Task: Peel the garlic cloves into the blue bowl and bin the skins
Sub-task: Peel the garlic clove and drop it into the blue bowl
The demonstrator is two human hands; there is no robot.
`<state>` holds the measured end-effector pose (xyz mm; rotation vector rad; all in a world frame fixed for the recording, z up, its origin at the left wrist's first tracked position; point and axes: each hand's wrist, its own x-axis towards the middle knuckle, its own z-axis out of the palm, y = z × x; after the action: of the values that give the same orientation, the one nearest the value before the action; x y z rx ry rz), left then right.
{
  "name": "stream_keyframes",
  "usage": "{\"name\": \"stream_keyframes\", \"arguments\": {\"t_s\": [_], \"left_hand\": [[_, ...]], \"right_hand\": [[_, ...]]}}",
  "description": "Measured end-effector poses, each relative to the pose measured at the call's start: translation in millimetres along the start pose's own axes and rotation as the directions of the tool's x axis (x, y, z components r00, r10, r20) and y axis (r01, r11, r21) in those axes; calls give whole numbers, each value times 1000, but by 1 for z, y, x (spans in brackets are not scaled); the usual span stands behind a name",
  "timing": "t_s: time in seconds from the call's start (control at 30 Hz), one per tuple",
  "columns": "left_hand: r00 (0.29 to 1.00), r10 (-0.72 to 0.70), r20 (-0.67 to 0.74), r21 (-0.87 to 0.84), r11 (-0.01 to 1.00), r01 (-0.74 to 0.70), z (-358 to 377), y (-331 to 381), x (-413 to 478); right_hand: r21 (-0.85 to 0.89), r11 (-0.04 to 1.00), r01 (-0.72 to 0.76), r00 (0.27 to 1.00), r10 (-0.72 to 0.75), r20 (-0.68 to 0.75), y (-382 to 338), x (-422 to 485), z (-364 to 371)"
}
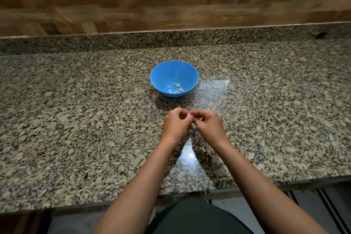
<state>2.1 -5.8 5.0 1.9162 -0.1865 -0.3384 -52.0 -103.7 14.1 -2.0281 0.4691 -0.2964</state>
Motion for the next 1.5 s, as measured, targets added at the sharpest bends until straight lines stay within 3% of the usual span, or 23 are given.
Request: {"name": "stream_keyframes", "arguments": {"t_s": [0.17, 0.43, 0.5, 0.6, 0.7, 0.93, 1.1, 1.27, 1.5], "left_hand": [[993, -114, 16, -186, 976, 115, 1, 0, 1], [991, -133, -6, -192, 973, 129, -2, -3, 1], [989, -144, -29, -142, 980, 138, -5, -6, 2], [994, -106, -40, 79, 991, 109, -12, -9, 1], [1000, -27, 5, 296, 955, 24, -13, -11, -1], [1000, 19, -11, 390, 921, -13, -12, -8, 0], [976, 204, 76, 265, 939, -217, -12, 0, -7], [974, 215, 65, 190, 956, -224, -9, -2, -8], [962, 270, 37, 251, 930, -270, -8, -3, -8]], "right_hand": [[273, 957, -97, 992, 116, -54, 3, 1, 3], [709, 626, -323, 933, 337, 127, 3, -1, 2], [784, 506, -359, 906, 391, 162, 3, 1, -1], [835, 392, -385, 876, 439, 198, 6, 5, -8], [816, 373, -442, 854, 452, 256, 9, 6, -13], [771, 377, -514, 820, 480, 312, 9, 7, -15], [740, 392, -547, 797, 515, 316, 7, 8, -13], [742, 385, -549, 791, 527, 311, 7, 7, -10], [744, 412, -526, 809, 512, 289, 2, 6, -10]]}}
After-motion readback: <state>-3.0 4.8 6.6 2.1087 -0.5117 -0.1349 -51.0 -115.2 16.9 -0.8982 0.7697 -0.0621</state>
